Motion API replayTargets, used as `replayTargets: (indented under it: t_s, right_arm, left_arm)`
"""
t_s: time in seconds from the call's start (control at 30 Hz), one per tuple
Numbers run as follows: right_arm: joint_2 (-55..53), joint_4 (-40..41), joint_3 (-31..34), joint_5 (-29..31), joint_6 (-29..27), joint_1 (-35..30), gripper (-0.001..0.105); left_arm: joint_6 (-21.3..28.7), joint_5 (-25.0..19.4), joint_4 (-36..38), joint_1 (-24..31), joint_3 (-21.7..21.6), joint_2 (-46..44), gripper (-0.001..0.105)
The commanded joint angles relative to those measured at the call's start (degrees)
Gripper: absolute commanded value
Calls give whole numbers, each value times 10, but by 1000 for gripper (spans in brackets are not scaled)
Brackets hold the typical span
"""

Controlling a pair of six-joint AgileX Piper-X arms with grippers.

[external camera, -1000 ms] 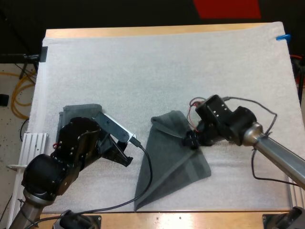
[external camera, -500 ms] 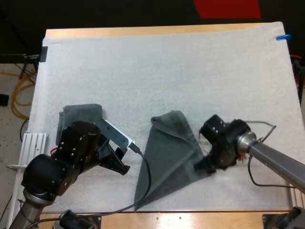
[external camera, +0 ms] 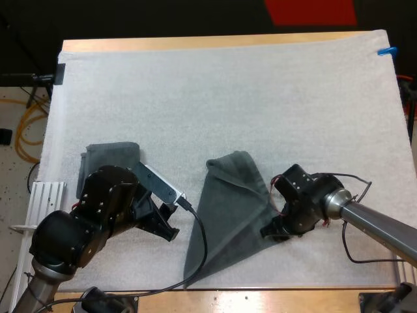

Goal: Pick towel from pile fold and stack

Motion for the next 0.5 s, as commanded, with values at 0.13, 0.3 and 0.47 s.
replayTargets:
  t_s: [0.13,0.3,0.47]
  right_arm:
    - [9,3,-3,-16,-2,-1,28]
    - [9,-31,-3,10,-2,-1,0]
    - [9,-59,-3,94,-2,-5,0]
  left_arm:
    - [-4,5,4,0,-1,-2,57]
    - [-4,29,7,0,-1,-2,57]
    - [6,99,7,0,-1,-2,57]
